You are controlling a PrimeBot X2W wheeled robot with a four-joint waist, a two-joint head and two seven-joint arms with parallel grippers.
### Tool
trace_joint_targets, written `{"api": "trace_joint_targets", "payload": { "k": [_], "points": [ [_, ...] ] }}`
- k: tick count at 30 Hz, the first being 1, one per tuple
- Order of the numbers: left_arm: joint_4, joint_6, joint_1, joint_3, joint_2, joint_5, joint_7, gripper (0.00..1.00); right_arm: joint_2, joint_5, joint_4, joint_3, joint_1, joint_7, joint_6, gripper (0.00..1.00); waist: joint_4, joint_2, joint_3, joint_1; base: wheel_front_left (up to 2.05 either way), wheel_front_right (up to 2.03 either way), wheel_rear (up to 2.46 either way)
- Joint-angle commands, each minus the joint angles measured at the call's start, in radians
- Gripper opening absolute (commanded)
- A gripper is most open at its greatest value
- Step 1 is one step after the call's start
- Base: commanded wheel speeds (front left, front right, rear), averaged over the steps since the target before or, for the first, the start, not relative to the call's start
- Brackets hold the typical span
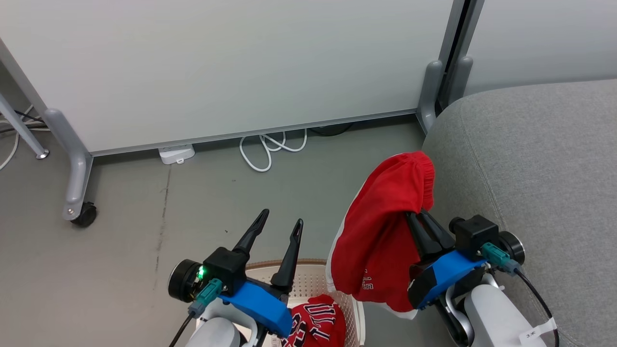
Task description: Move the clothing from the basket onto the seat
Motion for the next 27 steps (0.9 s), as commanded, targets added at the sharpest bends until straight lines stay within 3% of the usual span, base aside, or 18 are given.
{"api": "trace_joint_targets", "payload": {
  "k": [1,15,27],
  "points": [
    [-0.005,-0.014,0.024,0.028,-0.009,0.02,-0.005,1.0,-0.002,0.002,-0.008,-0.003,0.014,-0.005,0.0,0.0,0.0,0.0,0.001,0.0001,0.0,0.0,0.0],
    [0.012,-0.066,0.059,0.117,-0.053,0.097,-0.005,1.0,-0.002,0.009,-0.016,-0.013,0.019,-0.005,0.0,0.0,-0.032,0.0,0.006,0.0001,0.0,0.0,0.0],
    [0.018,-0.087,0.046,0.143,-0.065,0.13,-0.005,1.0,-0.002,0.014,-0.032,-0.004,0.007,-0.005,0.0,0.0,-0.177,0.0,0.03,0.0001,0.0,0.0,0.0]
  ]
}}
